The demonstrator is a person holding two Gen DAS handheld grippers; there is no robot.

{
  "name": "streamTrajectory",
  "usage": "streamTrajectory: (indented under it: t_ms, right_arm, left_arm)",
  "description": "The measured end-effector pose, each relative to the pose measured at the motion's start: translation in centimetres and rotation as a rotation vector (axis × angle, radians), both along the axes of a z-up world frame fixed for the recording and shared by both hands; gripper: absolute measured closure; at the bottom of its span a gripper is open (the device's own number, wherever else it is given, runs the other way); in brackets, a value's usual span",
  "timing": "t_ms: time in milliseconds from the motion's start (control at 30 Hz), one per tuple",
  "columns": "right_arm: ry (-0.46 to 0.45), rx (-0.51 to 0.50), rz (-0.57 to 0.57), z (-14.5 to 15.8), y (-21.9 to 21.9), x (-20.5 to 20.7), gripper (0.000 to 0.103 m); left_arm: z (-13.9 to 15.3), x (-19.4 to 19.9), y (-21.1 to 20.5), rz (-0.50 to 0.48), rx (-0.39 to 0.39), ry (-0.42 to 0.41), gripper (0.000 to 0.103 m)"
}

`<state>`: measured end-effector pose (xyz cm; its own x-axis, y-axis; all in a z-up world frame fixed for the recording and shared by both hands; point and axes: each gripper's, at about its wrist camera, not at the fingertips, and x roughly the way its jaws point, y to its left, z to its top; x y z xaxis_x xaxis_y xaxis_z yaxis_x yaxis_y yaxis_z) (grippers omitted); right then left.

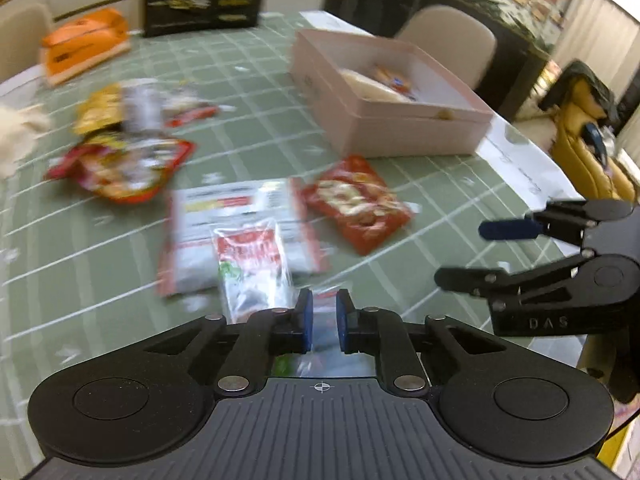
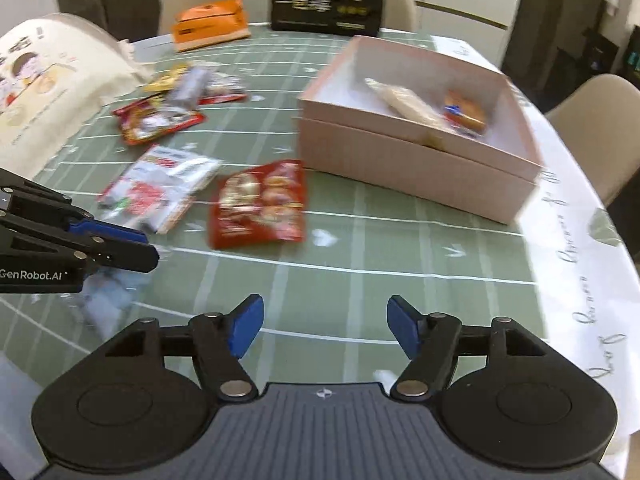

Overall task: Organize snacks
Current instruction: 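Grasp the red salted-egg bag with the right tool while the left grasps a small cake packet, then carry the red egg bag to the pink box with the right tool while the left drops its packet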

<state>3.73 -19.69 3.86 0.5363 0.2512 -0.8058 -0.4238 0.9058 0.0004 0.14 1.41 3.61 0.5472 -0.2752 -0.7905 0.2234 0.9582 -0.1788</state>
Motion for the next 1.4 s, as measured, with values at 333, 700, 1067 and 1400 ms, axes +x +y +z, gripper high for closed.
streamTrajectory:
  t_ms: [333,700,1067,1400]
  right_arm:
    - [0.05,0.157,0.233,-1.5,11.0,-2.6,0.022]
    - [0.003,0.014,0.064,-2.0,5.5,-2.8,0.019]
    - [-0.049,0.109,-0.028,-0.1,1.5,3.2,0.019]
    - [-0.034,0.024,0.026,-1.8,6.6,4.7,0.031]
  left_arm:
    - [-0.5,-3.3,8.6,0.266,-0.023,0.059,0.086]
    - [-0.8,-0.7,5.9,0.276,0.072,-0.01,0.077]
    - [-1.3,-2.6,2.4,0.044,0.058,0.034,0.073]
    - [-0.6,-2.8,6.6,0.304,0.114,0.021,0.072]
